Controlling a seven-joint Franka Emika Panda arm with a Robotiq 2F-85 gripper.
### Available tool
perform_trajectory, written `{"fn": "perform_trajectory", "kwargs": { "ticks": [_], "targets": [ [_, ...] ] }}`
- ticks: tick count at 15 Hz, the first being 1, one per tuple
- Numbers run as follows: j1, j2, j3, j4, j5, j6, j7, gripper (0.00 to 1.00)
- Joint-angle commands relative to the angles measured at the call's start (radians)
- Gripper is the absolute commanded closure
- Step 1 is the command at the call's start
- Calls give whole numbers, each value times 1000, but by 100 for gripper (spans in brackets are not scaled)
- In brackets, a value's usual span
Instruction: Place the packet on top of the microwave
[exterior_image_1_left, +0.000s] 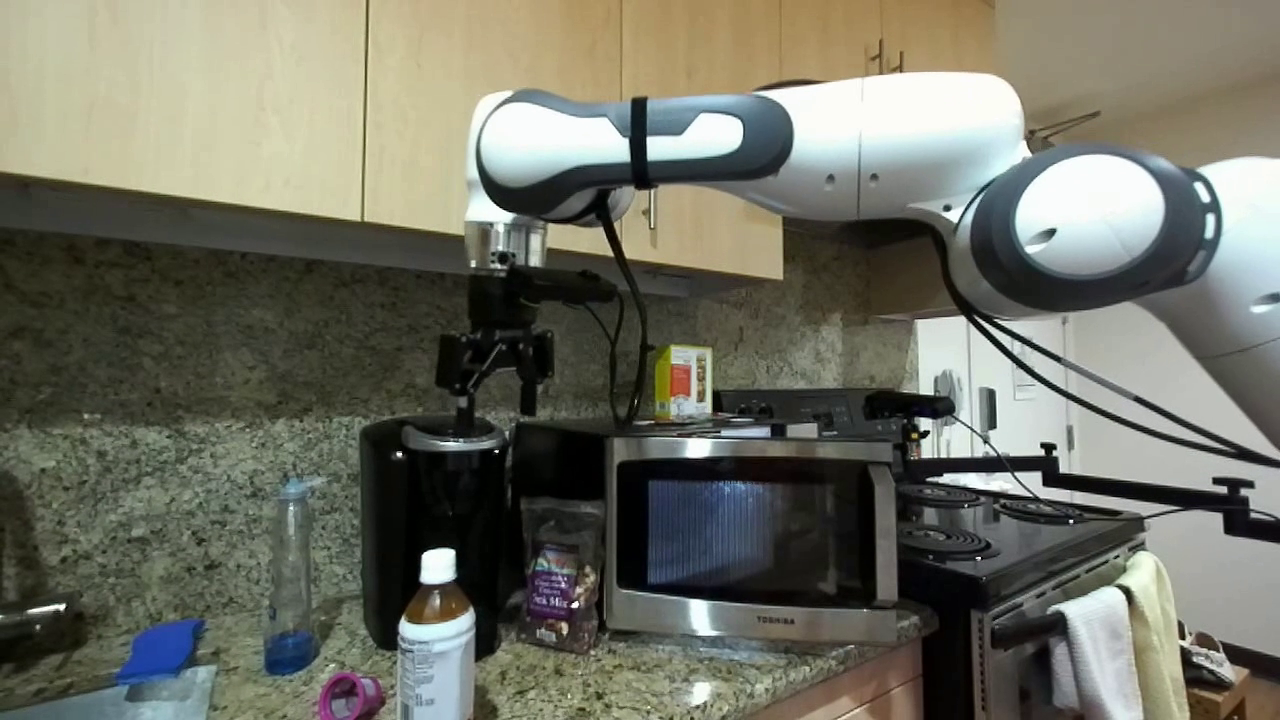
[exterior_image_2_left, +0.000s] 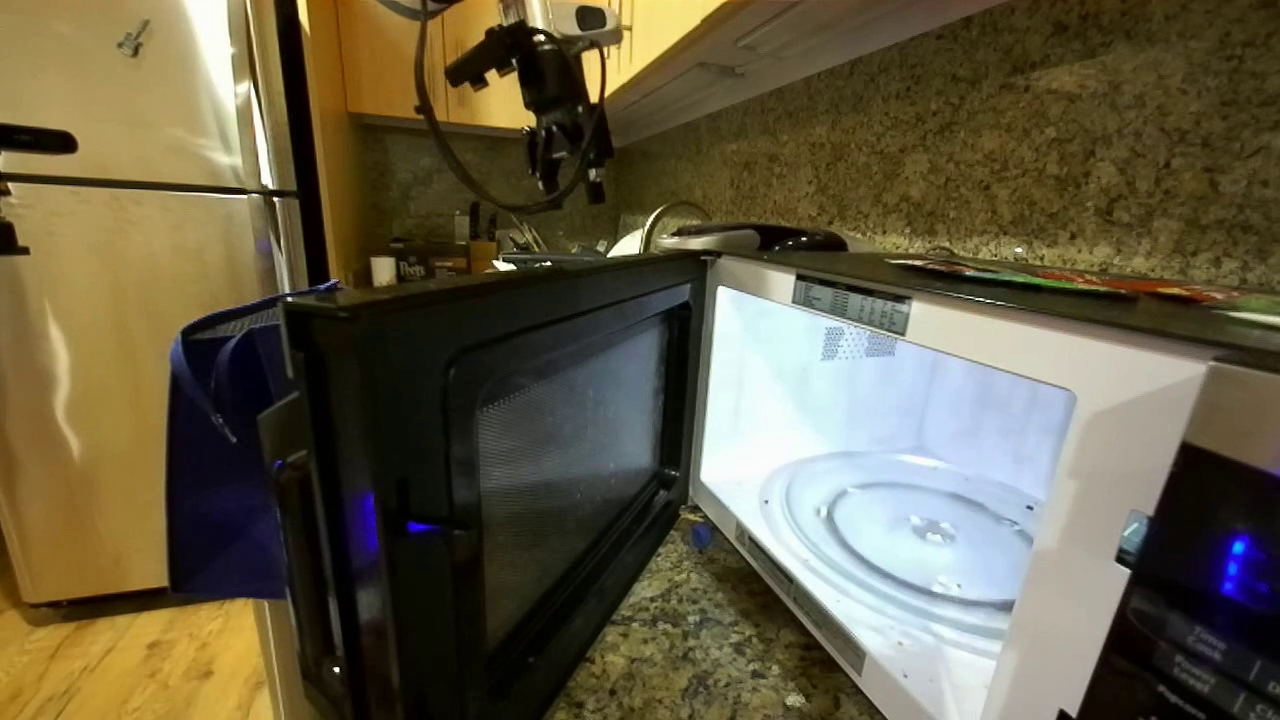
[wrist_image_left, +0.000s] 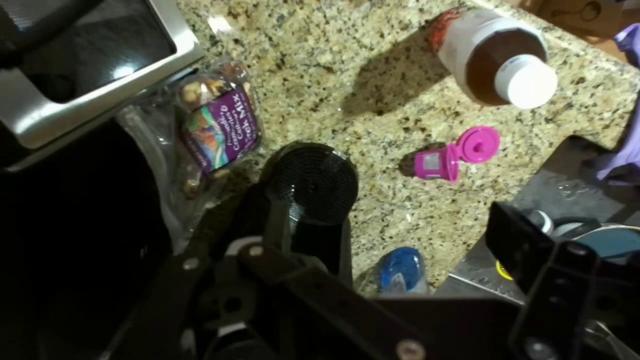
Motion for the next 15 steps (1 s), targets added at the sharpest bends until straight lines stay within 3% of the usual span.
{"fn": "perform_trajectory", "kwargs": {
  "ticks": [1, 7, 15],
  "targets": [
    [-38, 60, -32, 70, -5, -47, -14, 0],
    [-99, 148, -54, 87, 16, -20, -41, 0],
    [-88, 152, -53, 39, 6, -1, -33, 0]
  ]
}}
